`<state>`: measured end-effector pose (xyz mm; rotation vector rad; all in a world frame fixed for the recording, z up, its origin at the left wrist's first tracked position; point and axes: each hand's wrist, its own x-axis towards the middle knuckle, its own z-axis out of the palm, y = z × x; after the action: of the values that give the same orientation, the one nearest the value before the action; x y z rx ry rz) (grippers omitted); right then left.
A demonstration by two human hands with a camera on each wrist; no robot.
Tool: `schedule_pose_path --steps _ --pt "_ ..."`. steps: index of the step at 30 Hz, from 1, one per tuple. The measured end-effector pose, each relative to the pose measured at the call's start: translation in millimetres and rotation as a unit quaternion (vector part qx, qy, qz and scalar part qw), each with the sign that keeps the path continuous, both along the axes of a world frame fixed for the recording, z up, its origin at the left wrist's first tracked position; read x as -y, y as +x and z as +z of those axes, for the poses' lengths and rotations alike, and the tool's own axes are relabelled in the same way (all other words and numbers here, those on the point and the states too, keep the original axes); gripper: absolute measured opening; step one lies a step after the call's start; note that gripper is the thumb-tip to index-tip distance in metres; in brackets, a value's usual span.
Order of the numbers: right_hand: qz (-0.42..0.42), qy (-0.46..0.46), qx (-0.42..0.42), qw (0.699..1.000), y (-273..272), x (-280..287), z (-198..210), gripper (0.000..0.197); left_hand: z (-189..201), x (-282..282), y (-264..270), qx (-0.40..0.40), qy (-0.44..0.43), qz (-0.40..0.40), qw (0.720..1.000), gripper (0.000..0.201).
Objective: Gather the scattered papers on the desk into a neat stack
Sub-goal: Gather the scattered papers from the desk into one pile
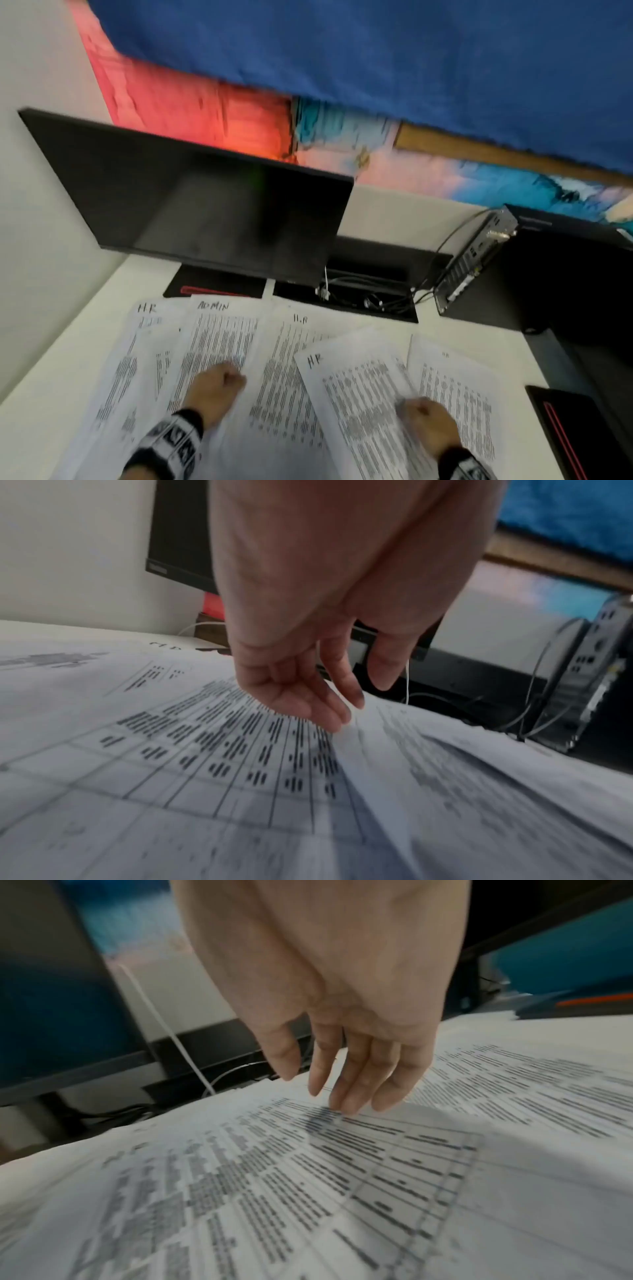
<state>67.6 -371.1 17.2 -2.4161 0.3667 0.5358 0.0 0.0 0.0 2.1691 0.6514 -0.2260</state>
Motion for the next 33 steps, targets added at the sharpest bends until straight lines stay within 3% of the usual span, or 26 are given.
schedule_pose_path --steps 5,10,12,14,16,19,21,23,26,27,30,33 --pt "-0.133 -0.097 -0.005 0.986 8 51 -4 0.051 -11 6 -4 -0.027 0.033 0.033 0.999 0.010" --pt "-0.243 -0.201 -0.140 0.939 11 98 -9 0.102 -21 8 -16 -0.025 0.040 0.126 0.991 0.017" --pt "-0.257 -0.190 -0.142 0.937 12 106 -11 0.108 -22 13 -18 -0.023 0.037 0.132 0.990 0.022" --pt "-0.263 -0.101 -0.122 0.952 17 114 -18 0.096 -23 18 -19 -0.032 0.031 0.120 0.992 0.027" --pt "-0.238 -0.015 -0.093 0.967 25 120 -22 0.064 -23 22 -14 -0.056 0.017 0.102 0.993 0.029" --pt "-0.134 -0.047 0.032 0.989 41 108 -2 0.031 -24 30 -5 -0.079 -0.001 0.088 0.993 0.028" --pt "-0.073 -0.113 0.171 0.976 53 95 29 0.026 -24 33 1 -0.080 -0.003 0.079 0.994 0.029" --pt "-0.026 -0.064 0.262 0.963 62 82 69 0.025 -24 34 3 -0.087 -0.013 0.082 0.993 0.032" --pt "-0.032 0.136 0.271 0.952 70 79 125 0.014 -24 33 3 -0.086 -0.028 0.084 0.992 0.038" --pt "-0.031 0.162 0.276 0.947 71 79 138 0.012 -26 32 4 -0.085 -0.032 0.084 0.992 0.045" --pt "-0.015 0.191 0.243 0.951 68 73 150 0.006 -20 35 2 -0.088 -0.031 0.087 0.992 0.078" --pt "-0.031 0.181 0.172 0.968 64 72 122 0.005 -20 39 -1 -0.081 -0.029 0.080 0.993 0.078"
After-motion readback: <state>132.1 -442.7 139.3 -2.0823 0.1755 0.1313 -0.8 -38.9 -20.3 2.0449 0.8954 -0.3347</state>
